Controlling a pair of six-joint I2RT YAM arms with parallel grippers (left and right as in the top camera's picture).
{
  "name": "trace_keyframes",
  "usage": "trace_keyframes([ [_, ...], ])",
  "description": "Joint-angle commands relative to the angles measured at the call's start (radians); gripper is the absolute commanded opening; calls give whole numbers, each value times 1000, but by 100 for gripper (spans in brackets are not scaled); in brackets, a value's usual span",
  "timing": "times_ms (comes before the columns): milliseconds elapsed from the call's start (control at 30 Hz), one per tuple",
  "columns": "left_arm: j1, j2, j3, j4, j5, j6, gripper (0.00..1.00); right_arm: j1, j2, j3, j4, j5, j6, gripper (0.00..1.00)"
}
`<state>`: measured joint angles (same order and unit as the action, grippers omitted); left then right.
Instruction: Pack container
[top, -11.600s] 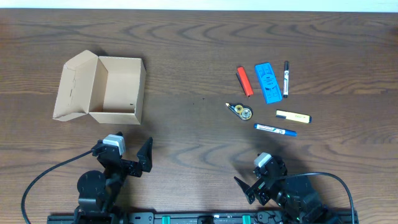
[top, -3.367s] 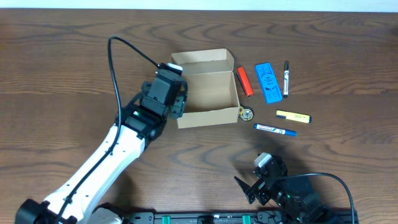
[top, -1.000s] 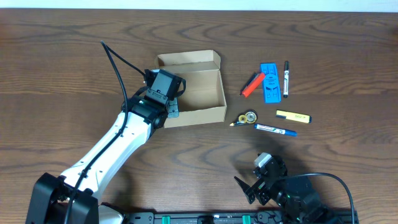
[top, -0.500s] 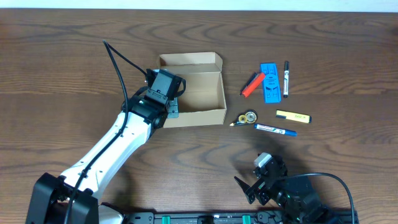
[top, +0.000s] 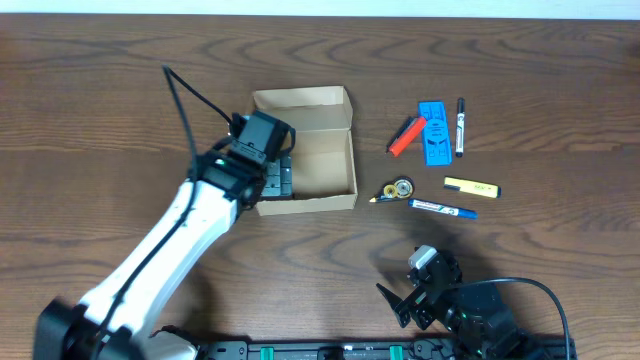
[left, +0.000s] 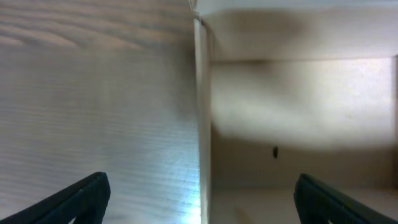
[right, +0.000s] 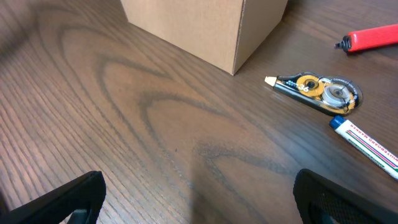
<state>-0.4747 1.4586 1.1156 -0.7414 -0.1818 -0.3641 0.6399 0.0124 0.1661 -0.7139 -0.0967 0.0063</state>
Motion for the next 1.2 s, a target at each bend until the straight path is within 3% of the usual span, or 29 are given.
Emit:
trace_keyframes([
  [0, 3, -117, 121, -76, 1, 108, 95, 16, -6, -5, 0, 3, -15, 99],
  [200, 5, -255, 212, -208, 157, 359, 95, 16, -6, -5, 0, 3, -15, 99],
  [367, 5, -342, 219, -307, 182, 465, 95, 16, -6, -5, 0, 3, -15, 99],
  [1167, 5, -381, 217, -370, 175, 473, 95, 16, -6, -5, 5, 12, -15, 99],
])
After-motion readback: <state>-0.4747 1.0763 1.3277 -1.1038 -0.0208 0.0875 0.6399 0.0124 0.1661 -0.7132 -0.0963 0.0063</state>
